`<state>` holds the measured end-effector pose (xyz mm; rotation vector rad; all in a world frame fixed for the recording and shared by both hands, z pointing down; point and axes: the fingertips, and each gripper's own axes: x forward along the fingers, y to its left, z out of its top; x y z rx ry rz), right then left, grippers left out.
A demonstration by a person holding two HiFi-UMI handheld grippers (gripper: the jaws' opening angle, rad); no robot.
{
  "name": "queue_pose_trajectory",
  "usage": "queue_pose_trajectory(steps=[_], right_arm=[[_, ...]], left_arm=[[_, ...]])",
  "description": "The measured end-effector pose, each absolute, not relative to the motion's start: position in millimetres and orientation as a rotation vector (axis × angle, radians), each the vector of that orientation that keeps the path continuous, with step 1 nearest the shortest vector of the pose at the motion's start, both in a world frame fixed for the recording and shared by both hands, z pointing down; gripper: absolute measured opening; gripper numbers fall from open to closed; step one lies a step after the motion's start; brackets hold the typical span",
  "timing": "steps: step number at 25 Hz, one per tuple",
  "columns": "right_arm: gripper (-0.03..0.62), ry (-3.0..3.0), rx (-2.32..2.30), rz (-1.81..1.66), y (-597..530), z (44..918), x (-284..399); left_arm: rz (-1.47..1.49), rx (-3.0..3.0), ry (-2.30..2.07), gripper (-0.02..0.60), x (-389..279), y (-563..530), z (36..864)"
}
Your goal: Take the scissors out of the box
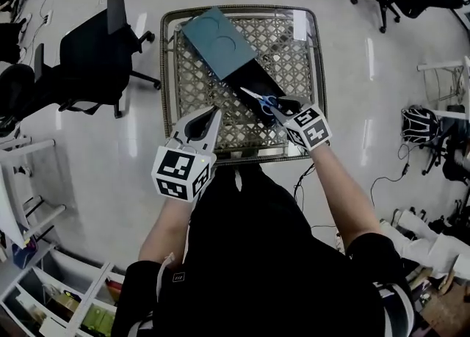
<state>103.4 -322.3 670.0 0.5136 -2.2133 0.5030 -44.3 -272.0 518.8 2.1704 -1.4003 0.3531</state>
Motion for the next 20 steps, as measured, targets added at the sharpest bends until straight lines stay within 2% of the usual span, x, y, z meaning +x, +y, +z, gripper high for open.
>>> queue_pose_trajectory(steps=[11,20], right_arm=[[0.12,-1.949,0.345,0.383,-311.1,766.8,106.7],[0.121,-1.797,0.314,0.351,-314.4,792.9,109.4]], left_arm=[[0.392,2.082,-1.396,0.005,-47.1,-262.1,557.6],[0.39,2.043,-1.404,0.005,-55.4,-256.2,569.3]])
